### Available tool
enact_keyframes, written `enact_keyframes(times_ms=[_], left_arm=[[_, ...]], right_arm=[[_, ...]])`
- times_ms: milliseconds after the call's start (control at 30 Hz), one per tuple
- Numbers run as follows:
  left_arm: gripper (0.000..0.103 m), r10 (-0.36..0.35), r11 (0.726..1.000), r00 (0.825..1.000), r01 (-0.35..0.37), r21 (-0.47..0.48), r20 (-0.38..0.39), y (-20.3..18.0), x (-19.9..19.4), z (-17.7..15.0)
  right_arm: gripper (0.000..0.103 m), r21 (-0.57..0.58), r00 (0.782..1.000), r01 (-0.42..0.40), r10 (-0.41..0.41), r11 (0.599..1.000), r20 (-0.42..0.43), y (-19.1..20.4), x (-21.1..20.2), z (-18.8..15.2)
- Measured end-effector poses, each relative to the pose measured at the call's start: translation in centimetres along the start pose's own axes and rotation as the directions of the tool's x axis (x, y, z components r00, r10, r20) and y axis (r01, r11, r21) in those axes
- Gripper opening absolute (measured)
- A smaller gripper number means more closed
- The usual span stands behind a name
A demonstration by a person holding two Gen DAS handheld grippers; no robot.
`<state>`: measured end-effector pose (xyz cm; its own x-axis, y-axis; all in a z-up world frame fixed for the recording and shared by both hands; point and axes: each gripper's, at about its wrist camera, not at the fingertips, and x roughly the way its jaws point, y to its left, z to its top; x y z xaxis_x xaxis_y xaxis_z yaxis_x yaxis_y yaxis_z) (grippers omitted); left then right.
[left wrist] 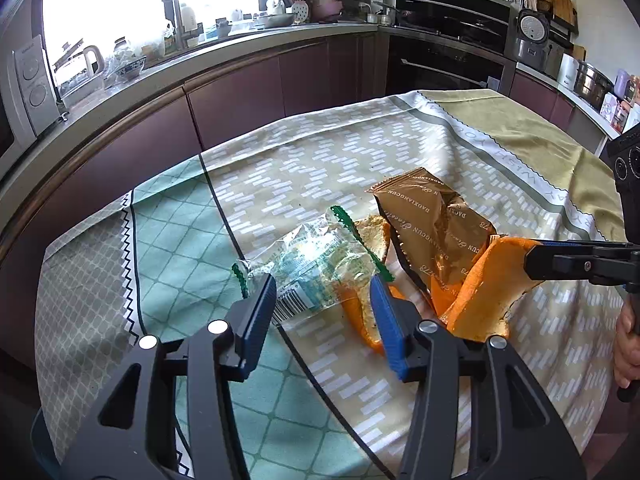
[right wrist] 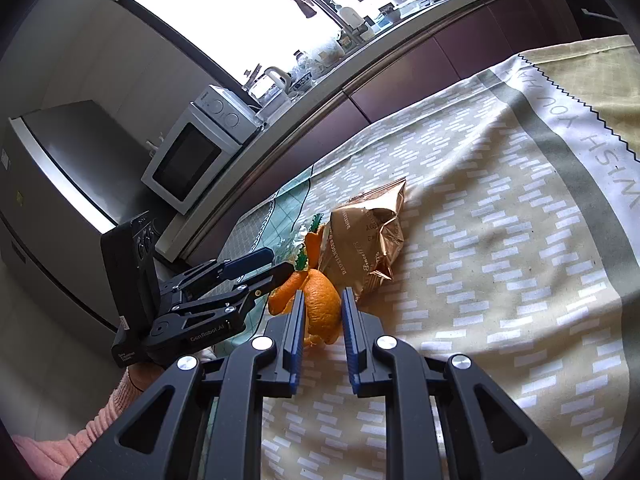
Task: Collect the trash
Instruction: 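Close the left gripper on an orange peel while the right grips another peel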
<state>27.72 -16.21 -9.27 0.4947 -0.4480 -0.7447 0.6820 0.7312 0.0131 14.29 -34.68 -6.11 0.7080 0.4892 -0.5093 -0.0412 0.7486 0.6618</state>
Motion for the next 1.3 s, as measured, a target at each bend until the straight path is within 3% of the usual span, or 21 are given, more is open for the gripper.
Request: enact_keyframes(times_ms=[100,233,600,933,1100,1300], left_arm=[[0.014,-0.042,0.999,0.999,0.042,-0.02,-0.031,0.0,0.5,-0.1],[0.008,-0.049,0.998,0.999,0.048,-0.051,-0.02,0.4,0.3,-0.4],[0.007,-0.055,0.993,0.996,0.062,-0.104,0.065,1.2,-4.7,-1.8],[0.007,-0.115,0.964,0.984,0.145,-0.222,0.139,4.4,-9.2,-4.1],[0.007,-0.121,0.96,0.984,0.15,-0.235,0.133,5.1,-10.3,-5.7],[0.012,-0.069,0.977,0.993,0.088,-0.195,0.101,4.3,-11.1,-7.7]], right_arm=[[0.017,0.005,1.0,-0.004,0.004,1.0,-0.002,-0.2,0.1,0.0],[0.017,0.0,1.0,-0.008,0.008,1.0,-0.001,-0.1,0.1,0.2],[0.017,-0.018,0.999,-0.032,0.033,0.999,0.008,0.3,-0.5,0.4],[0.017,-0.046,0.998,-0.058,0.058,0.997,0.003,2.0,-0.4,0.5],[0.017,-0.061,0.998,-0.07,0.07,0.996,-0.004,2.9,-0.4,0.3],[0.017,-0.077,0.995,-0.096,0.095,0.992,-0.02,4.0,0.2,0.1]])
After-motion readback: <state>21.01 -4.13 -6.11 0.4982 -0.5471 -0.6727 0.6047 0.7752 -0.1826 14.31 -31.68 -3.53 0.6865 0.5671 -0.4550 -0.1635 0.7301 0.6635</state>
